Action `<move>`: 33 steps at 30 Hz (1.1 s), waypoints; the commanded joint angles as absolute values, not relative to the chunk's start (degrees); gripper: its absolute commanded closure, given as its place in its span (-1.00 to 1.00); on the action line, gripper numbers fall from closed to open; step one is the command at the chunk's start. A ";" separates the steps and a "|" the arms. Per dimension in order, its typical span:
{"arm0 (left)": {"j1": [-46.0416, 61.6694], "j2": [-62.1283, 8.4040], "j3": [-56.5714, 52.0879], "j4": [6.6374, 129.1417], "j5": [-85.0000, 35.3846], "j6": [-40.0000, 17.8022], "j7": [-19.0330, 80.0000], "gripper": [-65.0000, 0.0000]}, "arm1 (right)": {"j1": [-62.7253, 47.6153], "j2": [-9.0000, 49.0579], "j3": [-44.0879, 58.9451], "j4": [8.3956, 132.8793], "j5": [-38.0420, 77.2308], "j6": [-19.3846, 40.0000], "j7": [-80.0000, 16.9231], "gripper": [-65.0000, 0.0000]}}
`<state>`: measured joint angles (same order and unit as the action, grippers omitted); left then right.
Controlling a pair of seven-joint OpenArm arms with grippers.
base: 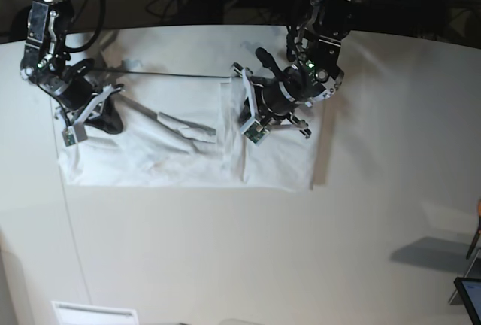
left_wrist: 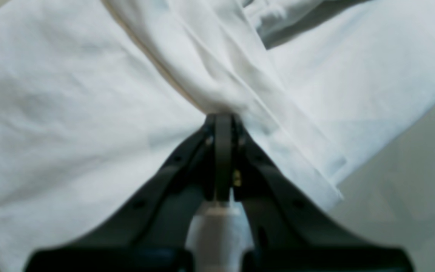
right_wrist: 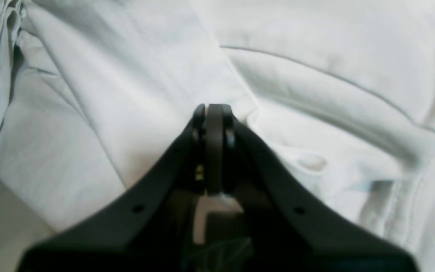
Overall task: Fold the T-shirt properly
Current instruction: 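Lower the folded end onto the strip and open the left gripper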
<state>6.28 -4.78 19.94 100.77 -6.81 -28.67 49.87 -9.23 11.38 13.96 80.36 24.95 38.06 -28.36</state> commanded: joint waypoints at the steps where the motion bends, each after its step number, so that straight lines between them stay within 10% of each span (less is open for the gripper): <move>1: 5.67 -4.53 20.00 101.49 -7.43 -28.70 48.84 1.00 | -9.63 12.09 13.93 80.13 21.41 36.53 -32.40 0.98; 33: 1.71 -4.70 7.25 87.52 -7.34 -28.53 46.11 1.00 | -9.80 11.82 14.55 83.91 22.02 38.81 -32.13 0.83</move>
